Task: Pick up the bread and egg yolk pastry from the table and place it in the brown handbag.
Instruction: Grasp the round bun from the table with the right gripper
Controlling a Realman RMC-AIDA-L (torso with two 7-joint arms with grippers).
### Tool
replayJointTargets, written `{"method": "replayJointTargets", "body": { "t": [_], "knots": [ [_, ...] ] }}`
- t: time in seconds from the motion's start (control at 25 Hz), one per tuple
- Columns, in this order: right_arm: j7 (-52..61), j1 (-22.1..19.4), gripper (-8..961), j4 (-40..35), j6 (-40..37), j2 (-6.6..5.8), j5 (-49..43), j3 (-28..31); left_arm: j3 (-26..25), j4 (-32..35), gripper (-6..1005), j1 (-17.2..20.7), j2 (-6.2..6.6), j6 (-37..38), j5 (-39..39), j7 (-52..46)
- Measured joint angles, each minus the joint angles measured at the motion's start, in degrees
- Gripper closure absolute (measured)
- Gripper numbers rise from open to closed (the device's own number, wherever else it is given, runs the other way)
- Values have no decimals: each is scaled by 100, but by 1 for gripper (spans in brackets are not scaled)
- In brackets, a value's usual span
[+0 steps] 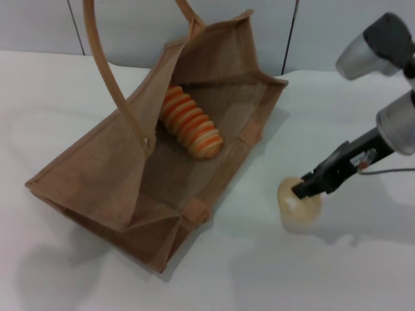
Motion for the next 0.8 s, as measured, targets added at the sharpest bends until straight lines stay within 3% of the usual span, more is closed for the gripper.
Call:
{"method": "replayJointTargets", "body": {
  "t": [0.4, 0.8],
  "knots": [
    [64, 4, 713, -878, 376, 31, 64, 313, 208, -2, 887, -6, 1, 136, 0, 3],
    [-65, -52, 815, -203, 57, 12, -1, 327, 228, -10, 887, -8, 1, 147, 0, -35]
  ]
}}
